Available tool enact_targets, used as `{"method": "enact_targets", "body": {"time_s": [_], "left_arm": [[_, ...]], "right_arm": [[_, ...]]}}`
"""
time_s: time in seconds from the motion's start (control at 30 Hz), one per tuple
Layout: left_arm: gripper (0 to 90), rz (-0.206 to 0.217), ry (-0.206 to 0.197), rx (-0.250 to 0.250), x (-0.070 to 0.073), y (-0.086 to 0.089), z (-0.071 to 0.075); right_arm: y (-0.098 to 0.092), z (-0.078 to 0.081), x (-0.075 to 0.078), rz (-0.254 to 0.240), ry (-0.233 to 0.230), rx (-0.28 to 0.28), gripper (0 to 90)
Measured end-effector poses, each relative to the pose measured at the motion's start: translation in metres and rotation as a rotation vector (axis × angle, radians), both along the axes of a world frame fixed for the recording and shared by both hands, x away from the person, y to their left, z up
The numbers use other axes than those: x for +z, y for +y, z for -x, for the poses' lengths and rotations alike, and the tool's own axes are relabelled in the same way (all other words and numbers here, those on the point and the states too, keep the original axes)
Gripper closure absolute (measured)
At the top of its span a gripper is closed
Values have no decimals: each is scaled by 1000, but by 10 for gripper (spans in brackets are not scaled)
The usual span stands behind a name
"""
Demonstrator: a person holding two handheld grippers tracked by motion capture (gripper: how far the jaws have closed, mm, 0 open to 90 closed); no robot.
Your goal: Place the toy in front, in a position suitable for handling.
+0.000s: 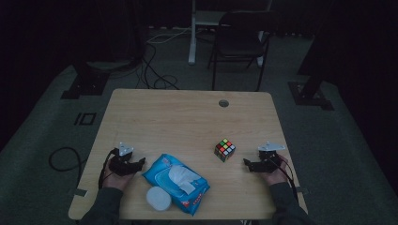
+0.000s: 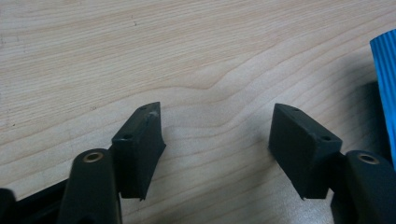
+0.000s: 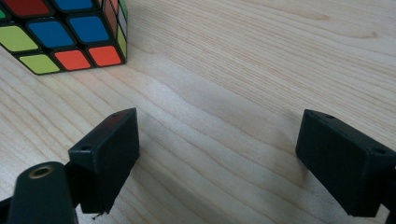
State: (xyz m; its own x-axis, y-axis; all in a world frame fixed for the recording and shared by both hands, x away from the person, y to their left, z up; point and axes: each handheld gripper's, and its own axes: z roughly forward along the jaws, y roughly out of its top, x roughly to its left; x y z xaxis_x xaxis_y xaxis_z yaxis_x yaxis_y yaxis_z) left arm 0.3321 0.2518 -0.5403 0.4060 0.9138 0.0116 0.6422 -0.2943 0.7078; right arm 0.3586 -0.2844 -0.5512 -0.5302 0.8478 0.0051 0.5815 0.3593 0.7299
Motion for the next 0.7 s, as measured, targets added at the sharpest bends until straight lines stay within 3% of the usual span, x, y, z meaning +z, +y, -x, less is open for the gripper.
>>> {"method": "enact_targets", "body": {"time_s": [0.23, 0.4, 0.7], "left_arm": [[508, 21, 10, -18, 2, 3, 3], [497, 25, 10, -28, 5, 3, 8], [474, 62, -50, -40, 18, 2, 29]], "right_arm": [[0, 0, 0, 0, 0, 0, 138], [0, 0, 0, 0, -1, 0, 138], [0, 0, 0, 0, 0, -1, 138]]}}
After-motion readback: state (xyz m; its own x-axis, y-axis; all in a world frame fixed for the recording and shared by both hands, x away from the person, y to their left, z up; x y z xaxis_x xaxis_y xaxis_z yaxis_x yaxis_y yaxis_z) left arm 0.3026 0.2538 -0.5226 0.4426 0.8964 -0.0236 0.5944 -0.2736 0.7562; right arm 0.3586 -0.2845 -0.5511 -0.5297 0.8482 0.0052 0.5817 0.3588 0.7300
